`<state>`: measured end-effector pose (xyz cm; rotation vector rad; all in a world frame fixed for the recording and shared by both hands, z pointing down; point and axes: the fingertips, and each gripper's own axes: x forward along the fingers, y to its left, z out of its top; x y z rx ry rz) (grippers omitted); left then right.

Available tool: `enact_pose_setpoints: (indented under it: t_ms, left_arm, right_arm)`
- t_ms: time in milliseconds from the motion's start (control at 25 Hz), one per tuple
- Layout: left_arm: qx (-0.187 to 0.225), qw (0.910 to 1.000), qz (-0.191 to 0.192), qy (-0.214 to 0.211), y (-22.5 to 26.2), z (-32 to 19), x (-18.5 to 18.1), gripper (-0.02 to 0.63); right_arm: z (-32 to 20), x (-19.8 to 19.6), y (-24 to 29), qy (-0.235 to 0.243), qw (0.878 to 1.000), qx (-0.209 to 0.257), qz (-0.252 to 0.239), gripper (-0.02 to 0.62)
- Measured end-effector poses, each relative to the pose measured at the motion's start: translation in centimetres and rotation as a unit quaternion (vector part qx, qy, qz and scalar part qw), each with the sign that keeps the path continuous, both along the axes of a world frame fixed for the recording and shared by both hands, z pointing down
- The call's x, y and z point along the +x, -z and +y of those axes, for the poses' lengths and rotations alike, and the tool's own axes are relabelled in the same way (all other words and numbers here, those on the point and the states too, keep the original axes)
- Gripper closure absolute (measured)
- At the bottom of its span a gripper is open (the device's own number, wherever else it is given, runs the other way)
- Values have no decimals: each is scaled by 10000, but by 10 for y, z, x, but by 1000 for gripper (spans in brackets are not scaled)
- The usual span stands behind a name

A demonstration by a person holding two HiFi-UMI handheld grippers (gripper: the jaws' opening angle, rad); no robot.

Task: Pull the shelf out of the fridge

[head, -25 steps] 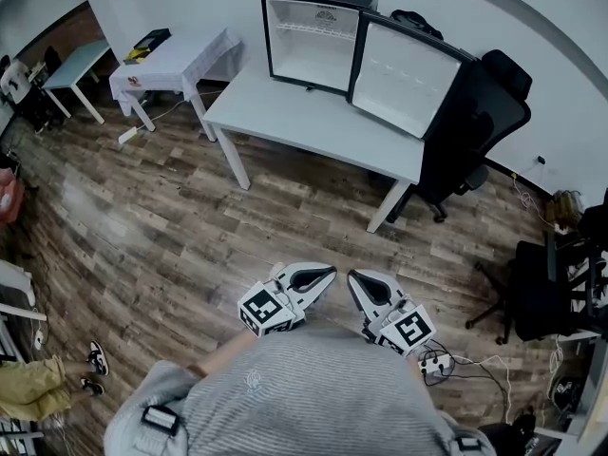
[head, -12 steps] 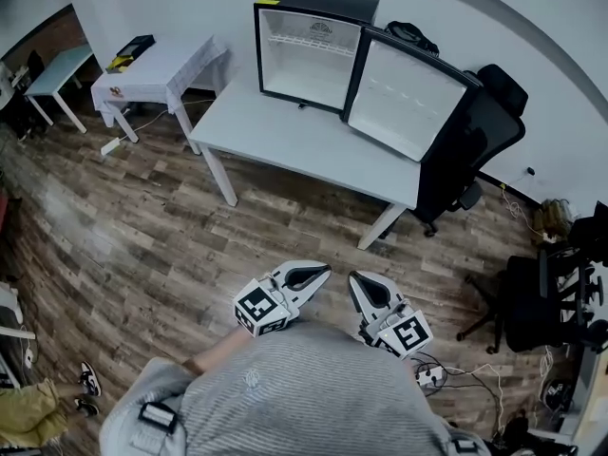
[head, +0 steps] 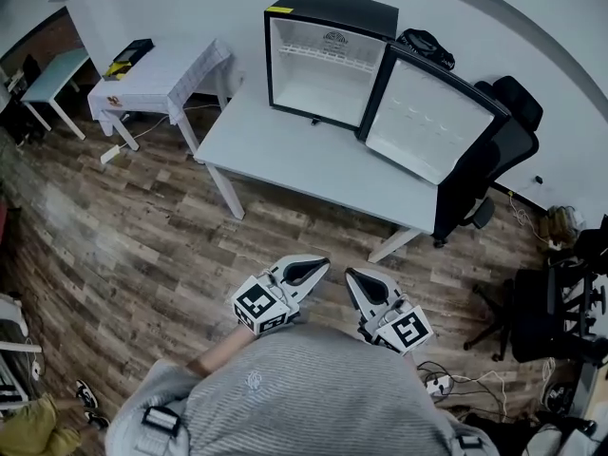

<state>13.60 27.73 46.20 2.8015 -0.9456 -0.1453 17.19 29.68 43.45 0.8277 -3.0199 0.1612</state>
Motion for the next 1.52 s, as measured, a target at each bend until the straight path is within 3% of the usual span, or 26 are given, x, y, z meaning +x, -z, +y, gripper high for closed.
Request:
enact_pose_setpoints:
  t_ms: [760,1240,1520]
  left_arm:
    - [74,9995,-112,297,-5,-81,-111,595]
    - [-36,9999,-133,62,-10,-106,-117,595]
    - [-123,9997,-197,98,-19,-134,-113,595]
  right_arm:
    - [-94,-94,2,-2,10000,61,-41,581]
    - [-133,-86,-1,-610,9980,-2,-186,581]
    - [-175,-82,-8,-566,9981,-73,-246,581]
